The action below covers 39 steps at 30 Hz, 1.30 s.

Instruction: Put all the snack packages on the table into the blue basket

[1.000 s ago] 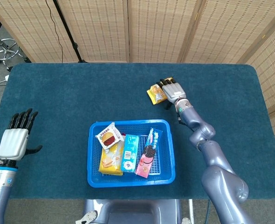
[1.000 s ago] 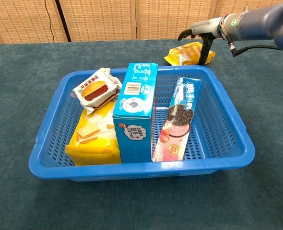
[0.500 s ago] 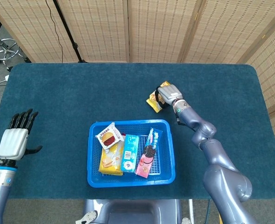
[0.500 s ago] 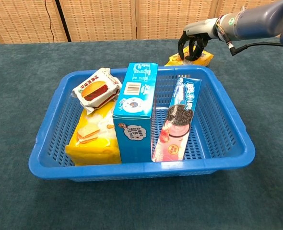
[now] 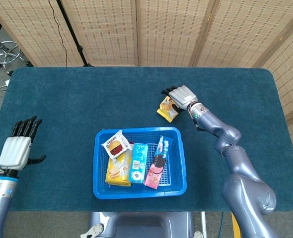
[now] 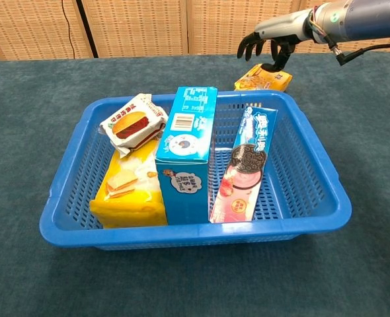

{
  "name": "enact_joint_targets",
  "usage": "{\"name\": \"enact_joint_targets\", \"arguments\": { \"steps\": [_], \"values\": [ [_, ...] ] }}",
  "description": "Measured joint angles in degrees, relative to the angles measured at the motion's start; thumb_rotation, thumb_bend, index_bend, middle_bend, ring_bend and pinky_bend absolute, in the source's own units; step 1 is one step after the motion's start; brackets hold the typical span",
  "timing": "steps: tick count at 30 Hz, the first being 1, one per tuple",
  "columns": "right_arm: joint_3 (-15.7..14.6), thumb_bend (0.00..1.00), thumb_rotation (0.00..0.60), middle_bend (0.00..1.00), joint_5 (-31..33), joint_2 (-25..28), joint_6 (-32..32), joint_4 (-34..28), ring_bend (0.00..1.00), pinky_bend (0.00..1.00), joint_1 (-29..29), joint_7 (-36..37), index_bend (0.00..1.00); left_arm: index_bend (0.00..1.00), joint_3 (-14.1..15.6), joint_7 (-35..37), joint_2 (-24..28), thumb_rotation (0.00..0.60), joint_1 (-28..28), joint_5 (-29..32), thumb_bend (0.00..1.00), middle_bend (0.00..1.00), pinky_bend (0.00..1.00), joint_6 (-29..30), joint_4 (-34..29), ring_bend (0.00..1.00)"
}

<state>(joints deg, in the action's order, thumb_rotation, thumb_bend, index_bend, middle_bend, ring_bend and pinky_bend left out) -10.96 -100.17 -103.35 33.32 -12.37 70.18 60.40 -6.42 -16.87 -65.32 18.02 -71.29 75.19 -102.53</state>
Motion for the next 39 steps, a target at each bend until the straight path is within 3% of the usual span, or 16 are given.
{"name": "enact_joint_targets", "arguments": {
  "steps": [4, 7, 16, 27, 30, 32, 37, 39],
  "values": [
    [-1.3, 0.06, 0.600, 0.00, -1.1, 0.4, -0.7, 0.2, 0.00, 0.01, 0.0, -2.2, 0.00, 0.00, 0.0, 0.3, 0.0, 0.600, 0.1, -0.2, 0.00, 0.00, 0.00, -0.3, 0.2, 0.00],
    [-1.8, 0.00, 0.600, 0.00, -1.6, 0.2, -0.4, 1.1, 0.00, 0.01, -0.4, -7.0, 0.00, 0.00, 0.0, 0.4, -0.1, 0.600, 0.0, -0.2, 0.00, 0.00, 0.00, -0.1, 0.3, 0.00],
    [-1.5, 0.00, 0.600, 0.00, -1.4, -2.5, 3.9, 2.9, 0.00, 0.05, -1.8, -14.9, 0.00, 0.00, -0.1, 0.2, -0.4, 0.600, 0.0, -0.2, 0.00, 0.00, 0.00, -0.1, 0.6, 0.00],
    [-0.5, 0.00, 0.600, 0.00, -0.1, -6.5, -2.8, 4.7, 0.00, 0.13, 0.1, -13.1, 0.00, 0.00, -0.1, 0.3, -0.2, 0.600, -0.1, 0.3, 0.00, 0.00, 0.00, -0.3, 0.8, 0.00],
    [-0.3, 0.01, 0.600, 0.00, 0.2, -7.3, -4.2, 5.3, 0.00, 0.18, 0.1, -13.5, 0.07, 0.00, -0.3, 0.5, 0.0, 0.600, -0.1, 0.7, 0.00, 0.00, 0.00, -0.6, 0.8, 0.00],
    [0.0, 0.04, 0.600, 0.06, 0.6, -7.8, -5.0, 5.5, 0.02, 0.26, 0.0, -13.5, 0.17, 0.00, -0.3, 0.6, 0.0, 0.600, -0.1, 0.9, 0.00, 0.00, 0.00, -0.7, 0.9, 0.00],
    [1.8, 0.14, 0.600, 0.45, 2.5, -9.2, -4.8, 6.8, 0.37, 0.56, -1.0, -14.7, 0.47, 0.00, -0.5, 1.0, 0.0, 0.600, 0.0, 1.3, 0.00, 0.00, 0.00, -1.1, 1.1, 0.00],
    [2.7, 0.16, 0.600, 0.54, 3.4, -9.4, -4.6, 7.0, 0.45, 0.64, -1.3, -15.1, 0.55, 0.00, -0.4, 0.9, 0.0, 0.600, 0.1, 1.1, 0.00, 0.00, 0.00, -1.3, 1.1, 0.00]
  ]
}}
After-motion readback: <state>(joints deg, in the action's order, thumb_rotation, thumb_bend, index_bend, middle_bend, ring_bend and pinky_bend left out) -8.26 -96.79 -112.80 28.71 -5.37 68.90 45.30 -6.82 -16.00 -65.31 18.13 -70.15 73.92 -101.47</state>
